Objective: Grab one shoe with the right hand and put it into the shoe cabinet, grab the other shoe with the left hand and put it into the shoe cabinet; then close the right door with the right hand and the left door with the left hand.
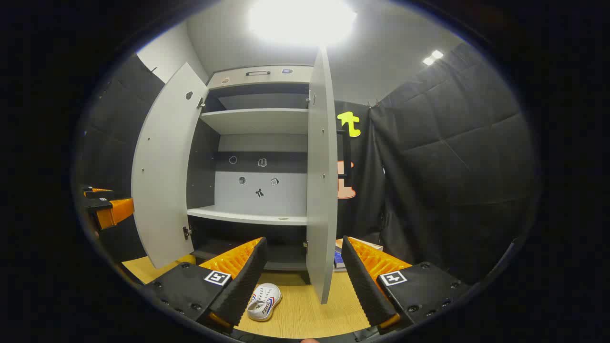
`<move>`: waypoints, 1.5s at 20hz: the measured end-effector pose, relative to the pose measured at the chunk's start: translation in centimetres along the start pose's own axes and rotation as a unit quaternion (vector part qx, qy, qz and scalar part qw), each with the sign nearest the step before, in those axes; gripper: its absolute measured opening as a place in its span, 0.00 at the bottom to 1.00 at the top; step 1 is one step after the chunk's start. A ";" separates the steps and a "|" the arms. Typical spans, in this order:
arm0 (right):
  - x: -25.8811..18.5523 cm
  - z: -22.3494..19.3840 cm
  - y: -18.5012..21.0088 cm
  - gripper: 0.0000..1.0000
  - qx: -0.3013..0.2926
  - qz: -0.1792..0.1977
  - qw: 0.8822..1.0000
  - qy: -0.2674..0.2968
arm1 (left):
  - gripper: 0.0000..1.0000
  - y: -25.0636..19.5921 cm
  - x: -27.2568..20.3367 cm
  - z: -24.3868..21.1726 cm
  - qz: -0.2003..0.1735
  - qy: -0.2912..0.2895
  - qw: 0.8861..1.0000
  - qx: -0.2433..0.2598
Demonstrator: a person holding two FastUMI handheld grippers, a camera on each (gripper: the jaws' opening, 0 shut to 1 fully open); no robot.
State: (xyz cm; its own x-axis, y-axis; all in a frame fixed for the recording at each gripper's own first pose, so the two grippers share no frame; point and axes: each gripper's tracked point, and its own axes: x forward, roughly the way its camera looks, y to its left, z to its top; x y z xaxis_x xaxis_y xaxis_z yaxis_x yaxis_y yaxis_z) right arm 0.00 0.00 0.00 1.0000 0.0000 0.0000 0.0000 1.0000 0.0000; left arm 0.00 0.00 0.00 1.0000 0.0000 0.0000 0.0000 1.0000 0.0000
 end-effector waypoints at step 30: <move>5.0 -2.0 5.9 0.98 0.011 0.074 0.997 0.028 | 0.87 0.4 0.3 0.5 0.028 -0.015 1.000 0.004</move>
State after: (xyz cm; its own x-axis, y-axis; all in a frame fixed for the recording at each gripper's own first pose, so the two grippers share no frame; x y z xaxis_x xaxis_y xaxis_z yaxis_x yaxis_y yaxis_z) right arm 4.99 5.93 -2.01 0.9876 0.1477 -0.0537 -0.1465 0.9889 0.0256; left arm 0.27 0.40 0.47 0.9981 0.0550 0.0292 -0.0552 0.9985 0.0067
